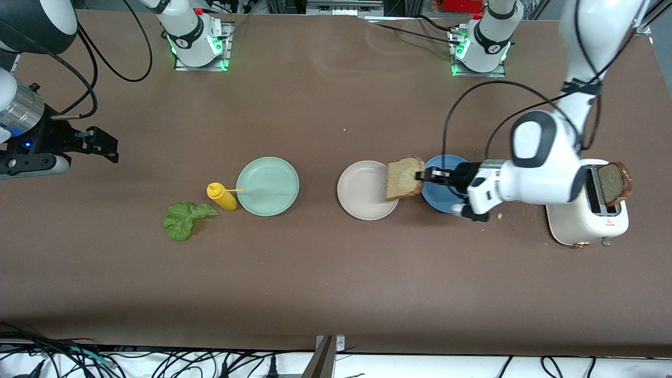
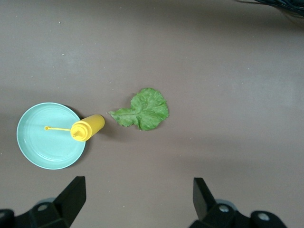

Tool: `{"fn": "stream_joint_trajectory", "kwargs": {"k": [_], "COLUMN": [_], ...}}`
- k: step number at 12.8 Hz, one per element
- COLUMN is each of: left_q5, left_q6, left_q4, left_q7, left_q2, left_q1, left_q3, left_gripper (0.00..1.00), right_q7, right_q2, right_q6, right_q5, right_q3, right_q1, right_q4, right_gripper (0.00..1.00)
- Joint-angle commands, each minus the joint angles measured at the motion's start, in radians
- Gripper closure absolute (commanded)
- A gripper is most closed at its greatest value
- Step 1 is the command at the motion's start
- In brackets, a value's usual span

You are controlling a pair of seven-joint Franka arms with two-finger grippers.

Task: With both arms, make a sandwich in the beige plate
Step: 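Carry the bread slice with the left gripper onto the beige plate, then open the left gripper and raise it back toward the toaster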

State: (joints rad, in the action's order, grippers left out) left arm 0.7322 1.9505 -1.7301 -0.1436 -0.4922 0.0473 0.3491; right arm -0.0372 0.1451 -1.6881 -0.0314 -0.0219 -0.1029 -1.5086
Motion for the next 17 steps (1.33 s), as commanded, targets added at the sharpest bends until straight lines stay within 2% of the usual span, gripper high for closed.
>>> {"fn": "stream_joint_trajectory", "kwargs": {"k": [1, 5, 11, 13, 17], "left_q5": [0.087, 0.122, 0.122, 0.107, 0.084], "left_q6": [0.054, 0.172, 0.24, 0.237, 0.223], "left_q4": [0.021, 0.017, 0.015, 0.017, 0.007], "left_q7": [0.004, -0.011, -0.02, -0.024, -0.094], "left_q2": [-0.064, -0.133, -0.175, -0.174, -0.166], "left_q1": [-0.041, -0.093, -0.126, -0.116, -0.083], "left_q3": [-0.004, -0.004, -0.004, -0.005, -0.013], "left_gripper": [1.0, 1.0, 1.0, 0.01, 0.0], "right_q7": [0.01, 0.008, 0.008, 0.008, 0.01], "right_q2": [-0.006, -0.004, -0.002, -0.002, -0.002], "right_q6": [0.007, 0.005, 0.005, 0.004, 0.005], "right_q5": [0.018, 0.018, 0.016, 0.018, 0.018], "right_q3": [0.0, 0.0, 0.0, -0.001, 0.0], "right_q1": [0.002, 0.002, 0.003, 0.003, 0.003], "right_q4": [0.005, 0.005, 0.005, 0.005, 0.005], "right_gripper": [0.0, 0.0, 0.0, 0.0, 0.0]}}
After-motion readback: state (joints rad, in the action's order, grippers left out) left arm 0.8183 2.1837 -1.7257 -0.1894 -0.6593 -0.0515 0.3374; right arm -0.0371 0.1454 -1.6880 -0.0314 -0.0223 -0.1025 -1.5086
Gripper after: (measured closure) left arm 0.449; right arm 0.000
